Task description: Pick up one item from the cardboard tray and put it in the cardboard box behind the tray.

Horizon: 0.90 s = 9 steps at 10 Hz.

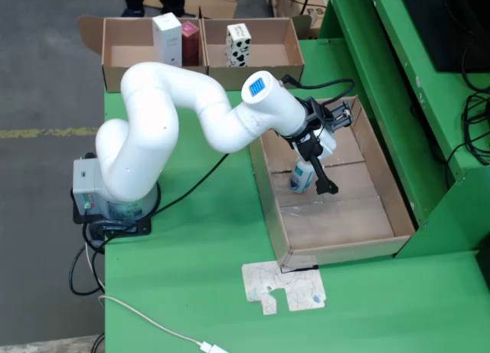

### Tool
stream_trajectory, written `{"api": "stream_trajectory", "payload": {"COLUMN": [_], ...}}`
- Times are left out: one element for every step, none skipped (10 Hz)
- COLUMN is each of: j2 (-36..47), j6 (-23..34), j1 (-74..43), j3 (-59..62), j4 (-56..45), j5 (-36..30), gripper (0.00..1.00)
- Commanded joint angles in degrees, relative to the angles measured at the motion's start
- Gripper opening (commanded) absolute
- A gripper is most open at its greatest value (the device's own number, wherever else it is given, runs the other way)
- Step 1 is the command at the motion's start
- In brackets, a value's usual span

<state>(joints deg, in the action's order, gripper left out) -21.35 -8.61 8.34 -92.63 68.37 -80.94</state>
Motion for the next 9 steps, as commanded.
{"api": "stream_trajectory", "payload": {"j2": [2.51, 2.51, 4.15, 4.15, 5.06, 6.56, 8.7, 9.3, 10.23], "j6": [-0.68, -0.68, -2.37, -2.37, -3.2, -3.87, -4.67, -4.91, -5.23], "j1": [1.37, 1.37, 4.89, 4.89, 6.53, 7.58, 8.38, 8.6, 9.35], "j3": [-1.64, -1.64, -3.01, -3.01, -5.09, -7.02, -9.09, -9.31, -9.54], "j4": [2.85, 2.85, 2.44, 2.44, 3.3, 3.46, 2.9, 2.56, 1.55], "j5": [2.11, 2.11, 5.23, 5.23, 6.41, 7.17, 7.55, 7.67, 8.14], "gripper": [1.0, 1.0, 1.0, 1.0, 1.0, 1.0, 1.0, 1.0, 1.0]}}
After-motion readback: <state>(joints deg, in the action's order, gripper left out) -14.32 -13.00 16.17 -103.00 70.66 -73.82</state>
